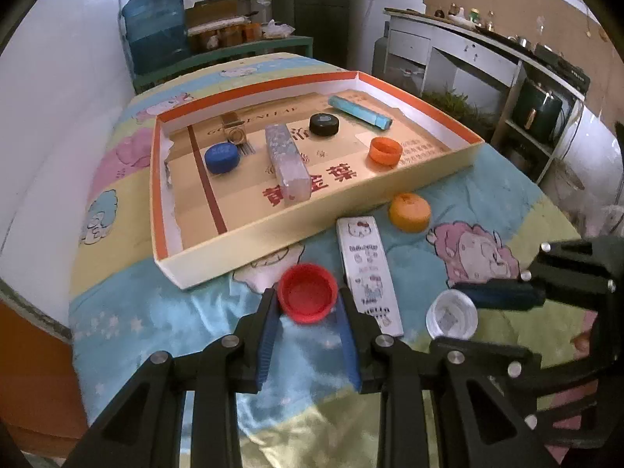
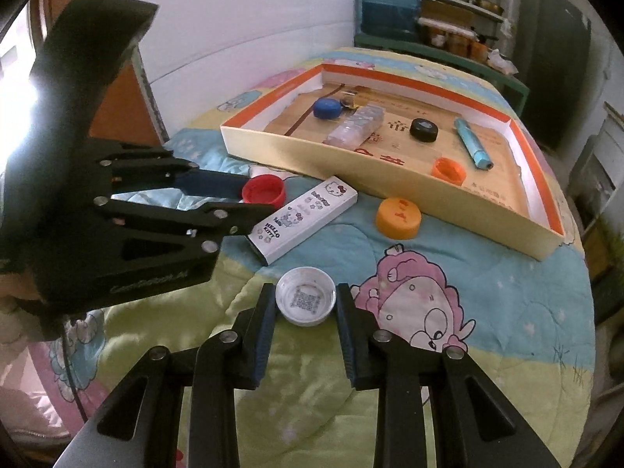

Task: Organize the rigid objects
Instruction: 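Grasp the red cap with the left tool while the right tool grasps the white cap, then lift the red cap and white cap with both tools, then carry the red and white caps over the cardboard tray with both tools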

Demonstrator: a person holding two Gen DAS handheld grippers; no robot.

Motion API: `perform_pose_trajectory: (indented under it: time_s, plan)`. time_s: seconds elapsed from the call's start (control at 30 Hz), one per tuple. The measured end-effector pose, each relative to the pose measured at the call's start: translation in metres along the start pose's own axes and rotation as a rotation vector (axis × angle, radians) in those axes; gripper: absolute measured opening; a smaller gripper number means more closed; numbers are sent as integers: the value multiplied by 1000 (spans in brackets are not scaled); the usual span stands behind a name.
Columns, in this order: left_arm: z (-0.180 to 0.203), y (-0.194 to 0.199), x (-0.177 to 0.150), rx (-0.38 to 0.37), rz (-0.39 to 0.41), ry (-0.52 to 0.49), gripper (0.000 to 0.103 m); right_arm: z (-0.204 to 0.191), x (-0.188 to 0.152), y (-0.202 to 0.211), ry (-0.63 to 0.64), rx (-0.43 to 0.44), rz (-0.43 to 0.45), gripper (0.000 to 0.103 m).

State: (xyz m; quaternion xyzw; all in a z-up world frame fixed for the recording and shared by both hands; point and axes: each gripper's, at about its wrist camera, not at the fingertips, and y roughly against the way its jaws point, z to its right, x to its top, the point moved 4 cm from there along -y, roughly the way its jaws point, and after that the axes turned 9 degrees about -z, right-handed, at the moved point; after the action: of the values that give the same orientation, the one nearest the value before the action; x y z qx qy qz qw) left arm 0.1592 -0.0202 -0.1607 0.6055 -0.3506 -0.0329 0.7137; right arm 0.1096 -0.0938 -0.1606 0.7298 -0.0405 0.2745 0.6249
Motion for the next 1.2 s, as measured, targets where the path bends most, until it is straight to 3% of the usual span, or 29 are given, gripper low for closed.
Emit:
perform_pose_trajectory:
  time_s: [0.6, 1.0, 1.2]
  plan:
    - [-3, 1, 0, -29, 31, 94, 30, 6, 0, 2, -30, 31, 18, 30]
    - [-3, 39, 7, -50, 108, 198, 30, 20, 7, 26, -59, 18, 84, 30]
    - [3, 52, 18, -42, 148, 202, 30, 33, 14, 43, -74, -4, 121, 30]
